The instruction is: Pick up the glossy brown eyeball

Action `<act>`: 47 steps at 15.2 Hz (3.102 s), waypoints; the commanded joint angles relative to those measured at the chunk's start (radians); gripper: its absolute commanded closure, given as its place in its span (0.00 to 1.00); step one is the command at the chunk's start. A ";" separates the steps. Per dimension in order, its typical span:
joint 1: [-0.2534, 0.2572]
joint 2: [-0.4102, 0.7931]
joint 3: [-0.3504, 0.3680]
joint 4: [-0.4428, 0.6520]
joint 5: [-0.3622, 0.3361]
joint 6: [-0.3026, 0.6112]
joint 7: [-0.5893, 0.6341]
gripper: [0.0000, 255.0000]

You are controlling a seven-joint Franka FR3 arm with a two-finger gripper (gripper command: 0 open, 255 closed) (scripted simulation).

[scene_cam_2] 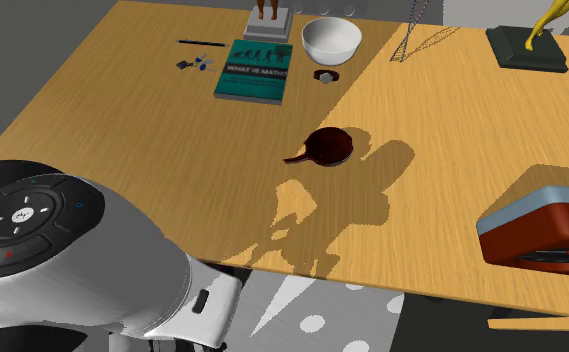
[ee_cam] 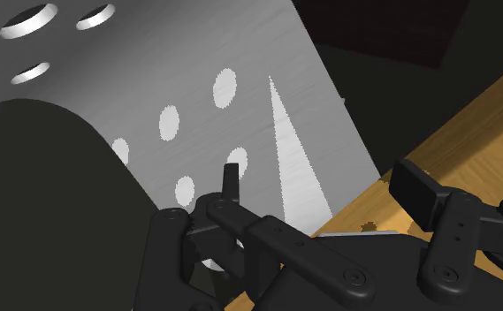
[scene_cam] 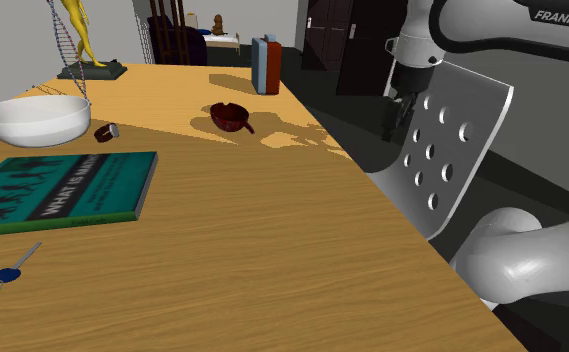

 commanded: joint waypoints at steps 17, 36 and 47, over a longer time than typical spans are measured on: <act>0.005 0.459 0.228 0.322 0.156 0.166 0.381 0.00; 0.049 0.928 0.353 0.741 0.069 0.249 0.683 0.00; 0.049 0.923 0.354 0.712 0.071 0.273 0.684 1.00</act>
